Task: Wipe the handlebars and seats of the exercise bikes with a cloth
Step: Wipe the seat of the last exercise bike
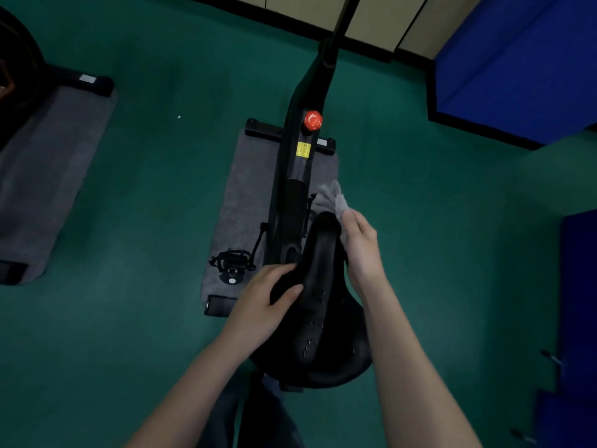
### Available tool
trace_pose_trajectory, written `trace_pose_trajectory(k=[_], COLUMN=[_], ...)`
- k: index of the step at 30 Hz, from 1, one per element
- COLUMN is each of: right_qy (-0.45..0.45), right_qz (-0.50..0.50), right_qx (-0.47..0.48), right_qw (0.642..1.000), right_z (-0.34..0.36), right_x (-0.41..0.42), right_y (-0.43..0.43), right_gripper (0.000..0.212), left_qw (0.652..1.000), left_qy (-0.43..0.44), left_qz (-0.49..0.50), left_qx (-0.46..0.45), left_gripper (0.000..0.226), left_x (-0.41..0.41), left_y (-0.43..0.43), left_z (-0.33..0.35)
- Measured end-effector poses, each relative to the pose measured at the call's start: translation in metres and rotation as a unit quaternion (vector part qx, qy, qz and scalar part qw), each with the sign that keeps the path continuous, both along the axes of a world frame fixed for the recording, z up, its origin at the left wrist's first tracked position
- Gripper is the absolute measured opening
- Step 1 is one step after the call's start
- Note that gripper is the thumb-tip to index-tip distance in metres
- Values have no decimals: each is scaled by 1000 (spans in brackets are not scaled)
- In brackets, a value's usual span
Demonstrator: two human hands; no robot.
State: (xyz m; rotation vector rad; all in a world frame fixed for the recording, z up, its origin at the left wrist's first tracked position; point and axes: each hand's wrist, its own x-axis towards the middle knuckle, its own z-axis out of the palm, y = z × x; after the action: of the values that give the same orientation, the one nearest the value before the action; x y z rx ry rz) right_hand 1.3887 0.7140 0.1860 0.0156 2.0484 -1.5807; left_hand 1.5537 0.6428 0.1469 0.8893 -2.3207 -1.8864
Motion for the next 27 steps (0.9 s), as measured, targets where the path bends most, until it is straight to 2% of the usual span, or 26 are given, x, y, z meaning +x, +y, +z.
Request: trace_pose_trajectory(k=[2,4,7,10,13,15,16,19,22,24,27], right_qy=[27,129,248,289,357,392,396,373,324,316,225], right_qz=[17,43,73,153,251,307,319,297,219,185,149], right_qx=[26,83,107,128,142,138,133,133,136,140,123], right_qw=[999,987,960,936,888,856,851,869,910,920,955], right_z=[2,0,0,-2,0,-1,-1,-1,3,1,-5], right_x=[11,36,74,81,86,95,100,106,98,85,55], right_y=[13,36,56,53,55,69,79,106,107,96,80], right_gripper=[28,28,35,42,41,38,38,42,42,38,35], left_qw=[1000,1000,1000,1000,1000,999,999,999,999,999,998], left_qy=[0,1,2,-3,3,7,2,-2,3,6,12], left_qz=[-2,-1,4,5,16,15,13,19,35,47,59], left_qx=[-11,-18,-25,-27,-27,-27,-29,-26,-19,-8,7], left_gripper=[40,40,36,29,20,22,25,32,32,33,35], left_x=[1,2,2,1,7,15,19,30,36,37,37], left_y=[0,1,1,0,-2,-1,0,6,11,14,18], left_z=[-1,-2,-1,1,5,6,6,6,8,8,8])
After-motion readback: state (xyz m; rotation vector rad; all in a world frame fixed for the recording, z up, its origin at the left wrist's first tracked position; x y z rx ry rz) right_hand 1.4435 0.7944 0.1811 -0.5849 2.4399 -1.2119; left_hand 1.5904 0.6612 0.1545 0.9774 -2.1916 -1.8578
